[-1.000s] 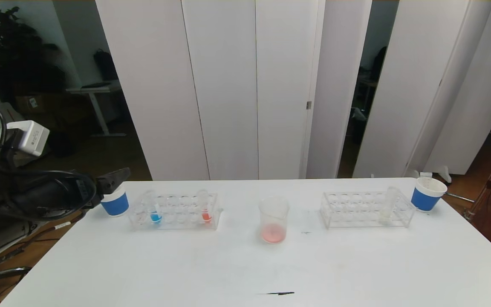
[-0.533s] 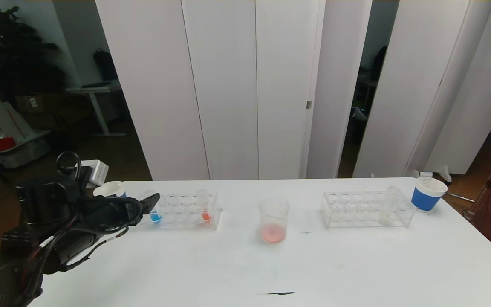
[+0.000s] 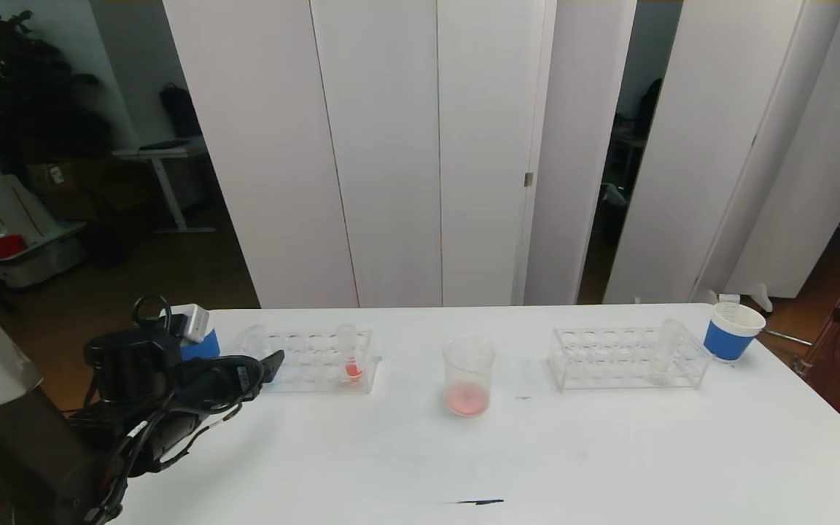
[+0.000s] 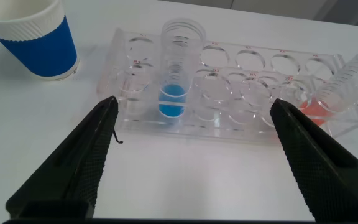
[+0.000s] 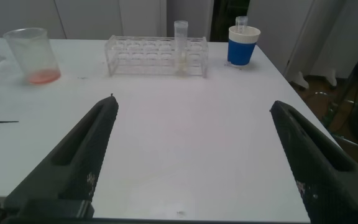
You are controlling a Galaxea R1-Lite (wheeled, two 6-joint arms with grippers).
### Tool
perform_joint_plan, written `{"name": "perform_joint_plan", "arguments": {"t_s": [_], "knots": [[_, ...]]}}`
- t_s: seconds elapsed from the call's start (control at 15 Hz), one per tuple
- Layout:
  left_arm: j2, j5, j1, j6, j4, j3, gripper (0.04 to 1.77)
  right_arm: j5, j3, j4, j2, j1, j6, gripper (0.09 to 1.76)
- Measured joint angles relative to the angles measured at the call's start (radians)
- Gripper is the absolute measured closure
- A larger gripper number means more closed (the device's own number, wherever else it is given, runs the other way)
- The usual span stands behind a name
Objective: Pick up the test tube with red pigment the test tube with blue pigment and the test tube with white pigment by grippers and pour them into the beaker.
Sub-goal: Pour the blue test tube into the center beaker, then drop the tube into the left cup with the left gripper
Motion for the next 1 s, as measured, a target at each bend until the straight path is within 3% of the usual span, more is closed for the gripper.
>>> {"name": "perform_joint_plan", "arguments": {"t_s": [0.4,1.0], "knots": [[0.114,0.072,0.005,-0.029,0.001,-0.171,0.06,0.0,0.0,0.0,0.0,0.0,0.0,0.1],[0.225,0.079,0.029,-0.03,0.002,-0.275,0.06,0.0,0.0,0.0,0.0,0.0,0.0,0.1]]}}
